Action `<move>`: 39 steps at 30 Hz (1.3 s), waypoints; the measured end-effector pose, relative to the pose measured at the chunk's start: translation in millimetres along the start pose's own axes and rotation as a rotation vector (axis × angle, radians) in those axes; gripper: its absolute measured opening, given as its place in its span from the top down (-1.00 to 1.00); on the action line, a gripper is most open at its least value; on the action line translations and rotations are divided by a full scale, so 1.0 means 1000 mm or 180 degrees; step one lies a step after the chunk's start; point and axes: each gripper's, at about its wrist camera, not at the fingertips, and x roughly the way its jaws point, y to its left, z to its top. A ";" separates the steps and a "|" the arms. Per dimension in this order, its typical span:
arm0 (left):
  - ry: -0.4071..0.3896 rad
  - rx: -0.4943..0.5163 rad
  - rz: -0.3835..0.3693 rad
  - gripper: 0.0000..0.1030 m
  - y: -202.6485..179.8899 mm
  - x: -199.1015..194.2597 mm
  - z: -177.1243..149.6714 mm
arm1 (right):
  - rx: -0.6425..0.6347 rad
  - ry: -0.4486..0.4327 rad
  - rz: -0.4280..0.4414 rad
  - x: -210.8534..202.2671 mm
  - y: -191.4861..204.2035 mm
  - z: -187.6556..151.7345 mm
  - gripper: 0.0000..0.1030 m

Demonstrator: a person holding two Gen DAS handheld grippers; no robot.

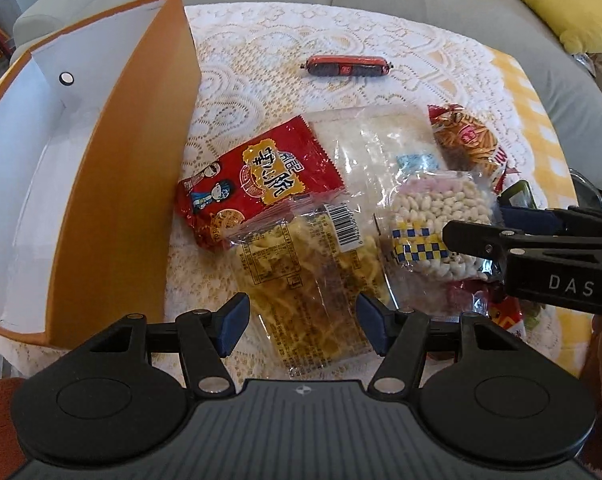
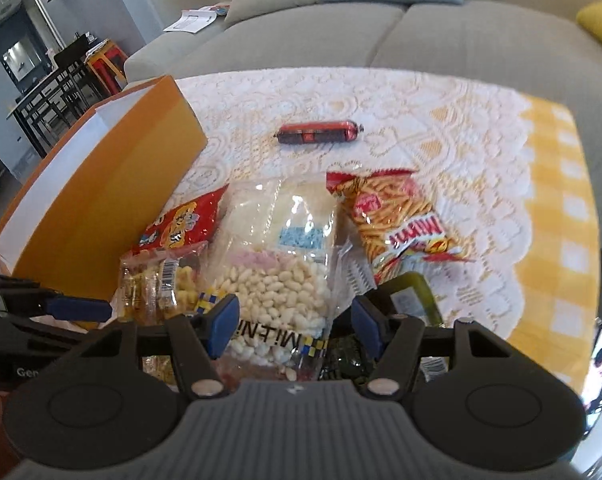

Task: Organize snacks
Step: 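Grasp the yellow puffed-snack bag with the left tool while the right tool grasps the peanut bag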

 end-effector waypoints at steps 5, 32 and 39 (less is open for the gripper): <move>0.0032 -0.0024 0.0009 -0.56 0.000 0.009 0.003 | 0.0104 -0.0045 0.0120 0.007 -0.008 -0.001 -0.32; -0.0178 -0.0167 -0.0218 -0.29 0.012 0.000 -0.013 | -0.0108 -0.0434 0.0165 -0.023 0.004 -0.013 0.49; -0.0388 -0.0059 -0.0278 0.23 0.011 -0.027 -0.023 | -0.0197 -0.0454 0.0203 -0.046 0.017 -0.024 0.59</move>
